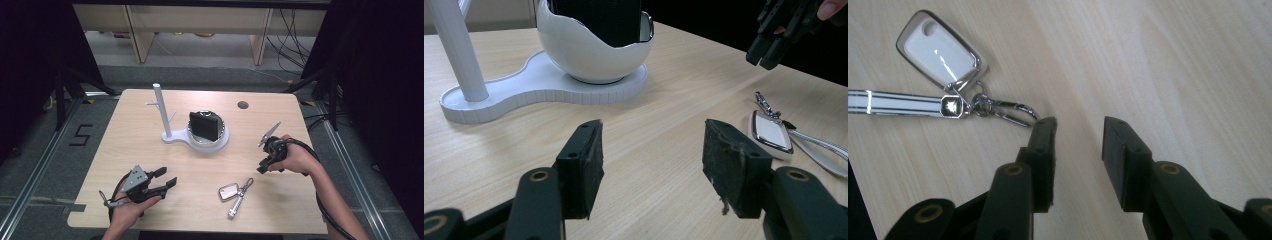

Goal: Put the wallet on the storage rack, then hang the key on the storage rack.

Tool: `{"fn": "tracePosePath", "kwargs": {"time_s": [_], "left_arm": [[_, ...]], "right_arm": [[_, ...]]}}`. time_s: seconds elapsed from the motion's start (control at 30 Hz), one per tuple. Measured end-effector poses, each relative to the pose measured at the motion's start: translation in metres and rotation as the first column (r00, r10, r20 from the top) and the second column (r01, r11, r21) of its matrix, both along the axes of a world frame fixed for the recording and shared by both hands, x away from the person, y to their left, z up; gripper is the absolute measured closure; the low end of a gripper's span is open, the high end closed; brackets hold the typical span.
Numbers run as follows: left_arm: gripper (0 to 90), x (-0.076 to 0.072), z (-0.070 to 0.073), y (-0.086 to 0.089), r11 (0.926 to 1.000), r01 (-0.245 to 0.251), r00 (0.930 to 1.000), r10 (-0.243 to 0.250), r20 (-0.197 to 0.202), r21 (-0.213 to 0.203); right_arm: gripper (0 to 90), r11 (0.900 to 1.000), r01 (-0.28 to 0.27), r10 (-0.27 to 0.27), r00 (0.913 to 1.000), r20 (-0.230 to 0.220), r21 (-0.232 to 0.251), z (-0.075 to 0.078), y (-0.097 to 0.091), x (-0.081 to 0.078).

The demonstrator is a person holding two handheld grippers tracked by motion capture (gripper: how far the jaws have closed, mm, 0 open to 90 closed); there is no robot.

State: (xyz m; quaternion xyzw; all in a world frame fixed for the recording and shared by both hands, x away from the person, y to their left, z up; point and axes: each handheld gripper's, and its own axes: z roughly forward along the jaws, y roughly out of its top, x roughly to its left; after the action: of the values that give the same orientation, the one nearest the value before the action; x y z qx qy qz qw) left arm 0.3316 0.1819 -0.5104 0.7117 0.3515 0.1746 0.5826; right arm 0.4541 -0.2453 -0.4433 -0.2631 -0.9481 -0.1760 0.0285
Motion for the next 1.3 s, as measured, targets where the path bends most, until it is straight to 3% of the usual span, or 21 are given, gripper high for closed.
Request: {"fn": "tracePosePath", "kwargs": {"time_s": [0.13,0.23,0.43,0.57,0.63,0.93,0.97,1.07,1.1,1.17,1.3], "left_arm": [[40.9,-0.001,0.000,0.000,0.9999,-0.008,0.9999,0.008,-0.006,0.008],[40.9,0.000,0.000,0.000,0.9999,-0.007,1.0000,0.007,-0.006,0.008],[40.8,-0.001,0.000,0.000,0.9999,-0.007,0.9999,0.007,-0.007,0.009],[40.8,0.001,0.000,0.000,1.0000,-0.008,0.9999,0.008,-0.006,0.004],[40.8,0.002,-0.001,-0.001,1.0000,-0.005,0.9999,0.005,-0.010,-0.009],[40.6,0.004,-0.001,-0.001,1.0000,0.007,0.9999,-0.007,-0.013,-0.002],[40.6,0.004,-0.001,-0.001,1.0000,0.008,0.9999,-0.008,-0.013,0.000],[40.6,0.002,-0.002,-0.001,0.9999,0.011,0.9999,-0.011,-0.009,-0.001],[40.6,0.002,-0.002,-0.001,0.9999,0.013,0.9999,-0.013,-0.008,0.001],[40.6,0.002,-0.002,-0.001,0.9998,0.020,0.9998,-0.020,-0.003,-0.006],[40.5,0.003,-0.002,-0.002,0.9999,0.013,0.9999,-0.013,-0.002,-0.009]], "right_arm": [[64.0,0.9981,-0.061,0.062,0.9981,0.002,-0.005,-0.005,0.001,0.001],[61.5,0.9977,-0.067,0.066,0.9975,-0.024,-0.011,-0.007,0.004,-0.002],[59.6,0.9936,-0.111,0.111,0.9933,-0.033,-0.016,-0.014,0.010,-0.003],[58.9,0.9943,-0.104,0.103,0.9930,-0.057,-0.023,-0.017,0.014,-0.008],[58.4,0.9883,-0.152,0.152,0.9870,-0.052,-0.007,-0.020,0.016,-0.007],[55.7,0.9887,-0.148,0.147,0.9873,-0.060,-0.023,-0.026,0.020,-0.010],[55.0,0.9862,-0.165,0.164,0.9848,-0.057,-0.009,-0.027,0.020,-0.010],[53.7,0.9841,-0.174,0.172,0.9835,-0.055,-0.034,-0.025,0.025,-0.010],[53.8,0.9787,-0.205,0.204,0.9780,-0.044,-0.017,-0.026,0.026,-0.008],[54.2,0.9803,-0.193,0.191,0.9803,-0.050,-0.041,-0.024,0.027,-0.009],[56.7,0.9690,-0.242,0.239,0.9688,-0.066,-0.048,-0.026,0.029,-0.007]]}}
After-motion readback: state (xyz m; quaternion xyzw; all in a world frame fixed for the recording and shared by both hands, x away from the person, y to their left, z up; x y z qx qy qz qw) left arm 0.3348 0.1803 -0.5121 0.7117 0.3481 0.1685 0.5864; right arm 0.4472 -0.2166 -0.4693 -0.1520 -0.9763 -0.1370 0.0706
